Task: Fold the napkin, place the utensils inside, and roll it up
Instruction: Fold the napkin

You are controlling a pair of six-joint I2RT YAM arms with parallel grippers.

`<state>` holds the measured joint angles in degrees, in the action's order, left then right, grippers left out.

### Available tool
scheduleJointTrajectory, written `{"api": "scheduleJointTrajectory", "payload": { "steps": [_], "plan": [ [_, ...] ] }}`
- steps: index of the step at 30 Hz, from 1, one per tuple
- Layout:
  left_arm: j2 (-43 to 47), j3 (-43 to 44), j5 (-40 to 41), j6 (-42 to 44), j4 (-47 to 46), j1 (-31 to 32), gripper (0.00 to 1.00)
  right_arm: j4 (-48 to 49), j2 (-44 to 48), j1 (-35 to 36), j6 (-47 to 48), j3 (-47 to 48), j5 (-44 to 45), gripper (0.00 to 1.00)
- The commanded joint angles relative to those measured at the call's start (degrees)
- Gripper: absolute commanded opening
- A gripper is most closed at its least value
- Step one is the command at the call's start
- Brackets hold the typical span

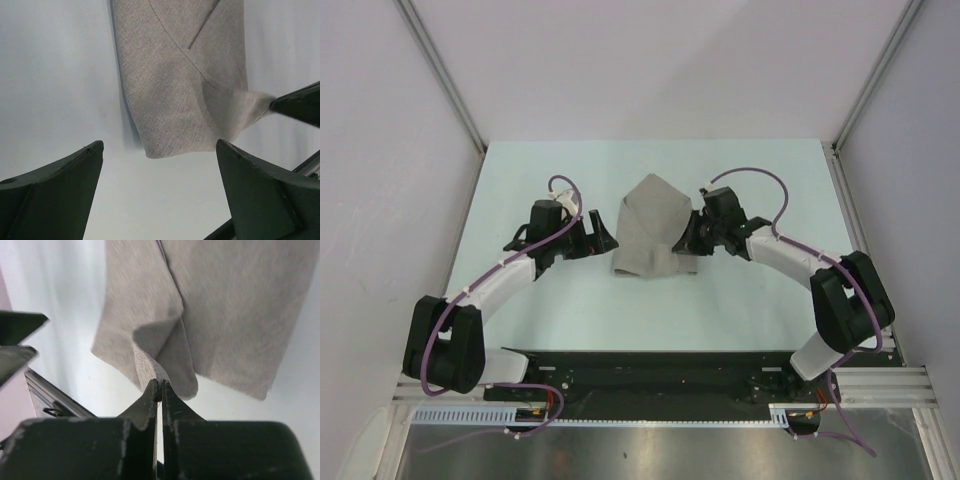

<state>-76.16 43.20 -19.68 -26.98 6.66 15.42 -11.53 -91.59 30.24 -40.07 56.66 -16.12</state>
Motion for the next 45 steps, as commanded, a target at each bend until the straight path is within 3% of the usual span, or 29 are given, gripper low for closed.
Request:
{"api": "scheduleJointTrajectory", "payload": {
  "steps": [1,15,24,26,27,30,34,40,45],
  "plan": [
    [0.8,1.8,0.9,-0.1,-1.0,0.0,0.99,-3.2,-0.7,-3.6,6.3,5.9,0.8,0.00],
    [-1.0,2.5,-0.3,-1.9,-3.4,-0.5,0.98,-5.6,-4.6,-6.3,15.3,16.6,-2.2,0.00],
    [-1.2,-0.5,-1.6,-2.9,-5.0,0.5,0.96,-5.7,0.1,-2.2,11.2,2.1,-1.9,0.01],
    [-0.7,-1.4,-1.4,-2.8,-4.7,0.9,0.96,-6.6,1.7,-1.2,9.8,-0.4,-1.8,0.18],
    [-0.4,-2.1,-1.5,-2.8,-4.5,1.0,0.96,-6.9,2.5,0.1,8.4,-2.1,-1.6,0.39],
    [0.8,-3.0,-1.3,-2.7,-4.2,1.0,0.96,-7.8,6.5,2.8,4.8,-4.9,1.0,0.62],
    [1.9,-4.0,-1.8,-3.1,-4.8,1.0,0.96,-4.8,8.4,5.9,-0.5,-8.1,3.0,0.72],
    [2.5,-3.9,-2.6,-2.2,-4.1,1.0,0.97,-4.4,7.2,6.6,-5.3,-8.8,11.7,0.73],
    [2.5,-4.1,-3.5,-2.7,-5.2,1.0,0.97,-2.1,8.4,8.8,-2.0,-8.6,15.8,0.72]
  ]
}}
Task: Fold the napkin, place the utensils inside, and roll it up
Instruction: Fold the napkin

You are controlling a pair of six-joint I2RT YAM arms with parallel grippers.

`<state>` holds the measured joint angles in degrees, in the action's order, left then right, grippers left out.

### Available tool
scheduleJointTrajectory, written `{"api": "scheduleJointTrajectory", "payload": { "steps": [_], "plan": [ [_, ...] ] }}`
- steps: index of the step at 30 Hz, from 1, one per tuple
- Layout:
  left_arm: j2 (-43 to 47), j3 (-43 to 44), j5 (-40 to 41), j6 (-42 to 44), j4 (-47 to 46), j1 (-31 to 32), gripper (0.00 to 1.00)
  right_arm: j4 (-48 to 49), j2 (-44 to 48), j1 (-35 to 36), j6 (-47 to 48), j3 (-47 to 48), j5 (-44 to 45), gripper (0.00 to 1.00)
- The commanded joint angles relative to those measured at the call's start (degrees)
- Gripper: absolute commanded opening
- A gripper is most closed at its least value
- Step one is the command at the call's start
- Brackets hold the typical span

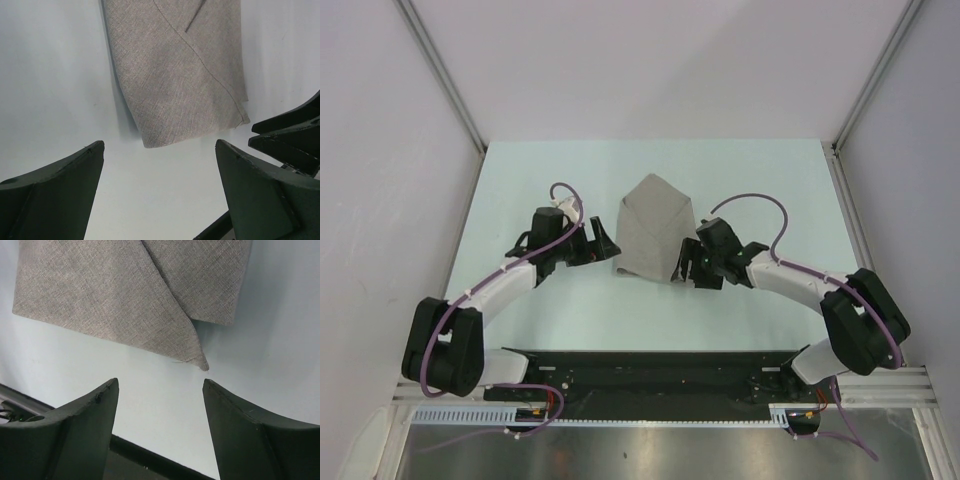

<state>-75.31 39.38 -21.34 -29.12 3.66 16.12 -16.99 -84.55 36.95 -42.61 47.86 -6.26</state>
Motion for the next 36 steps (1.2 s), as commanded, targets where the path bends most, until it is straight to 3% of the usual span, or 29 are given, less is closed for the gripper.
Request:
{"api": "scheduleJointTrajectory", "payload": {
  "steps": [1,5,8,10,15,19,36],
  "plan": [
    [1.6,-0.3,-2.3,-0.7,-2.4,0.3,0.97,2.9,0.4,2.1,0.8,0.6,5.9,0.73],
    [1.0,-0.5,-3.0,-0.9,-3.0,0.2,0.97,2.9,-1.1,2.9,-1.7,1.0,6.3,0.73],
    [1.2,-0.8,-2.8,-0.9,-3.0,0.3,0.97,2.7,0.7,5.6,-0.6,2.1,12.4,0.72],
    [1.5,-1.1,-2.9,-0.9,-3.0,0.3,0.97,2.5,1.7,9.8,7.5,5.3,19.0,0.72],
    [1.0,-0.7,-3.6,-1.2,-3.5,0.3,0.97,-5.8,-5.6,11.6,28.6,14.4,14.8,0.73],
    [1.7,-0.6,-2.9,-0.8,-2.8,0.3,0.97,-8.8,-9.8,14.5,35.4,15.3,19.3,0.72],
    [3.1,0.6,-1.5,0.3,-0.1,0.2,0.97,-5.5,-15.1,16.4,44.4,12.7,24.5,0.55]
  ]
}}
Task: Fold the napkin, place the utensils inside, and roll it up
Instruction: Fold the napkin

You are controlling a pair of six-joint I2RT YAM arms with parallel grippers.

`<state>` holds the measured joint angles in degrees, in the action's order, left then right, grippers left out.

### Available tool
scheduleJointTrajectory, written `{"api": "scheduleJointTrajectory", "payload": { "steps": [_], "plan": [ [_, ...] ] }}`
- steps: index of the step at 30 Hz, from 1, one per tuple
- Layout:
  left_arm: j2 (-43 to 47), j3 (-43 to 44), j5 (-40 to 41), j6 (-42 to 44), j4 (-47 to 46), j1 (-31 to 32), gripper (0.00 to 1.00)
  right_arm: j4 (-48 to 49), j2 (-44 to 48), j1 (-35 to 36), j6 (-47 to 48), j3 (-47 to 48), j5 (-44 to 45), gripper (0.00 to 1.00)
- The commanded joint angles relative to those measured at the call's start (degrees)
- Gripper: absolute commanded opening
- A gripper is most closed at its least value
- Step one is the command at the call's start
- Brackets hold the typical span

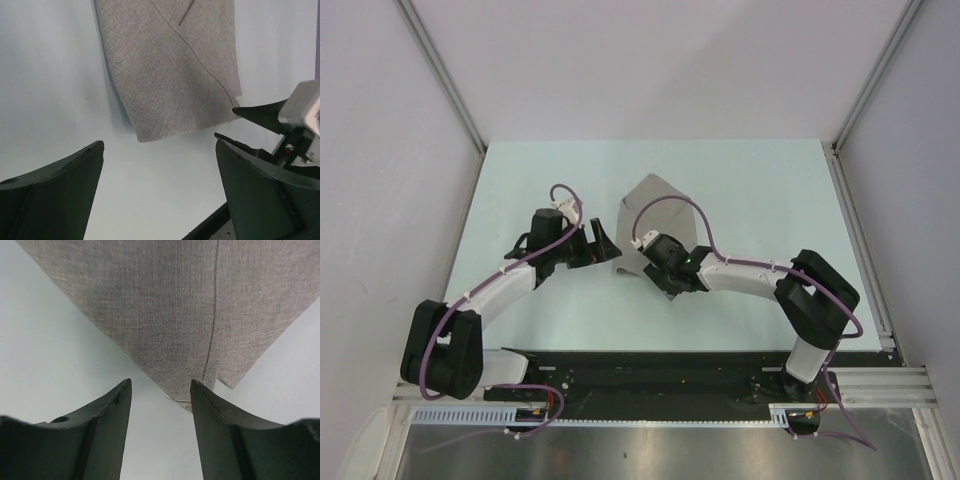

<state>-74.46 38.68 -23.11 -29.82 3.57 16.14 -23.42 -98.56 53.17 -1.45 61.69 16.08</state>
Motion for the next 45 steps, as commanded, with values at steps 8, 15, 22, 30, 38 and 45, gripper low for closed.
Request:
{"api": "scheduleJointTrajectory", "payload": {
  "steps": [8,15,22,30,38,45],
  "plan": [
    [2.6,1.7,0.5,1.2,0.8,0.2,0.98,3.6,-1.3,-1.3,4.6,-3.3,1.9,0.52],
    [2.6,1.8,0.8,1.3,0.8,0.1,0.98,4.5,-2.0,-2.5,6.5,-3.9,0.8,0.40],
    [3.0,2.1,0.6,1.4,1.3,0.1,0.98,1.7,-0.8,-1.8,7.4,-1.7,1.7,0.11],
    [1.0,2.5,-0.1,0.5,-0.4,0.1,0.98,-2.9,-0.5,-0.7,11.5,6.4,7.1,0.08],
    [-1.8,2.5,-1.3,-1.1,-2.8,0.3,0.97,1.7,-2.3,-2.7,18.5,8.1,12.9,0.01],
    [-2.7,2.9,-0.4,-1.6,-3.3,0.6,0.97,11.5,-2.2,-4.2,23.0,6.5,19.3,0.00]
  ]
}}
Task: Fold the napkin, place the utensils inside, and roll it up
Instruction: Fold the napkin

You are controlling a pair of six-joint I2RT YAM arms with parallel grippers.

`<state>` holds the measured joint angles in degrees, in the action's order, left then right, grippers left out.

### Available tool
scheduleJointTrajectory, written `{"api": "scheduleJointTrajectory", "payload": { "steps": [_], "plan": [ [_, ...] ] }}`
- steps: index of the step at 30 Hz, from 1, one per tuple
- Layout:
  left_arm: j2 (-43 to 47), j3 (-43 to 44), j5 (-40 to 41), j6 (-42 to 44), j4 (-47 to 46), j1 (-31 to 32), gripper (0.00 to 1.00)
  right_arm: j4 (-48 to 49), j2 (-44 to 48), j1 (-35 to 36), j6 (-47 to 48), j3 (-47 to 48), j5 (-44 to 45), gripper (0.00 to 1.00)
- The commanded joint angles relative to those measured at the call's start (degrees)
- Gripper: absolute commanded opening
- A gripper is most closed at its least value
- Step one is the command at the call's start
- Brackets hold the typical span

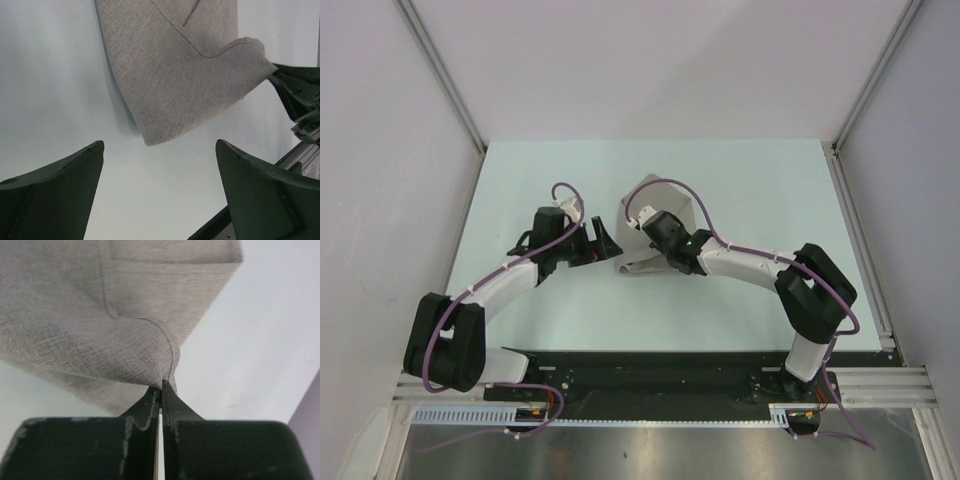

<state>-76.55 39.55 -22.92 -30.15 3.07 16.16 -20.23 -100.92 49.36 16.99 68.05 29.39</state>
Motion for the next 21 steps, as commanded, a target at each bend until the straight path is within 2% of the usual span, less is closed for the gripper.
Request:
{"api": "scheduleJointTrajectory", "payload": {
  "steps": [1,6,12,18,21],
  "plan": [
    [-1.0,2.2,-0.8,-1.4,-2.8,0.6,0.97,10.9,0.6,0.2,5.1,-0.4,6.7,0.00],
    [-2.1,1.8,-0.8,-1.8,-4.6,1.1,0.96,18.9,3.7,1.2,6.1,-7.9,9.0,0.00],
    [-4.4,1.1,-2.2,-2.7,-6.5,1.3,0.94,14.3,-0.1,1.9,1.4,-9.2,7.9,0.00],
    [-7.5,-0.2,-4.9,-4.7,-9.7,1.9,0.82,12.9,-1.6,2.3,-1.9,-8.9,6.6,0.00],
    [-9.3,-0.8,-5.5,-6.0,-11.6,1.9,0.79,12.8,-1.8,2.4,-2.3,-9.0,6.2,0.00]
  ]
}}
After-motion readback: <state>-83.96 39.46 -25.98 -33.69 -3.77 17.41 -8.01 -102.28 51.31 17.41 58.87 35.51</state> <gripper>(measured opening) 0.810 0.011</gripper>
